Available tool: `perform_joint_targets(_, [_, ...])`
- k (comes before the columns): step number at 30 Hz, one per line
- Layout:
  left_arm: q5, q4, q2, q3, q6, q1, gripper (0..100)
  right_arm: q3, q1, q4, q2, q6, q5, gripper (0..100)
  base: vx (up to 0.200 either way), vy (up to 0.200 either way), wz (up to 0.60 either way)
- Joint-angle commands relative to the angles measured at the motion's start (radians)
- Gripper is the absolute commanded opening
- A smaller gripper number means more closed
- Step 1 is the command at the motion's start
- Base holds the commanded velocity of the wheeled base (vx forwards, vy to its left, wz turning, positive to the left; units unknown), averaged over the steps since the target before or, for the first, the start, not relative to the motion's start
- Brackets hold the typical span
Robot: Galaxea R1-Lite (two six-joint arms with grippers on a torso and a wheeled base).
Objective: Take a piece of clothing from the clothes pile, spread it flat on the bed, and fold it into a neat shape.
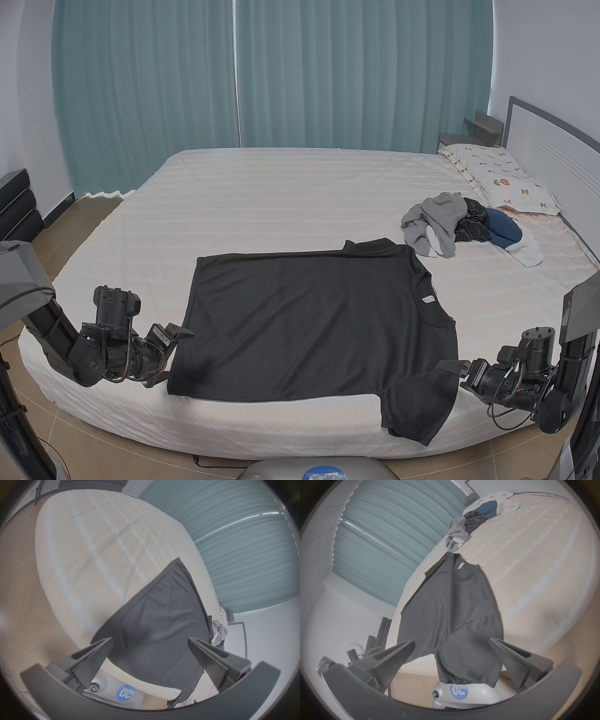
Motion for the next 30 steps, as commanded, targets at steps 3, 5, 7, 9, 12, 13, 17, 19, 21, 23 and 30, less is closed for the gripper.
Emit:
perform_joint_targets(3, [0.002, 0.003, -0.034, 0.024, 0.008, -0.001, 100, 0.017, 0.035, -0.013, -0.001, 0.002, -0.001, 100, 0.0, 0.0, 0.0])
perform_joint_targets(5, [0.008, 0.003, -0.05, 0.048, 0.014, -0.004, 100, 0.018, 0.041, -0.013, -0.001, 0.002, -0.003, 100, 0.0, 0.0, 0.0])
perform_joint_targets(7, [0.01, 0.003, -0.07, 0.08, 0.033, -0.001, 100, 0.018, 0.042, -0.013, -0.001, 0.004, -0.003, 100, 0.0, 0.0, 0.0])
perform_joint_targets(9, [0.008, 0.003, -0.074, 0.119, 0.073, 0.005, 100, 0.018, 0.044, -0.013, 0.002, 0.004, -0.004, 100, 0.0, 0.0, 0.0])
perform_joint_targets(12, [0.015, 0.001, -0.065, 0.16, 0.1, 0.004, 100, 0.018, 0.044, -0.012, 0.007, 0.0, -0.01, 100, 0.0, 0.0, 0.0])
perform_joint_targets(13, [0.015, 0.003, -0.064, 0.165, 0.1, 0.004, 100, 0.018, 0.044, -0.012, 0.007, 0.002, -0.01, 100, 0.0, 0.0, 0.0])
perform_joint_targets(17, [0.016, -0.004, -0.045, 0.188, 0.105, 0.005, 100, 0.017, 0.044, -0.012, 0.016, 0.002, -0.01, 100, 0.0, 0.0, 0.0])
perform_joint_targets(19, [0.035, -0.007, -0.013, 0.186, 0.112, 0.005, 100, 0.018, 0.044, -0.012, 0.024, 0.0, -0.01, 100, 0.0, 0.0, 0.0])
perform_joint_targets(21, [0.073, -0.013, 0.039, 0.186, 0.14, 0.005, 100, 0.018, 0.044, -0.012, 0.027, 0.0, -0.01, 100, 0.0, 0.0, 0.0])
perform_joint_targets(23, [0.113, -0.036, 0.088, 0.182, 0.158, 0.005, 100, 0.018, 0.044, -0.012, 0.027, 0.0, -0.01, 100, 0.0, 0.0, 0.0])
perform_joint_targets(30, [0.131, -0.123, 0.133, 0.183, 0.16, 0.01, 100, 0.018, 0.044, -0.012, 0.028, 0.0, -0.01, 100, 0.0, 0.0, 0.0])
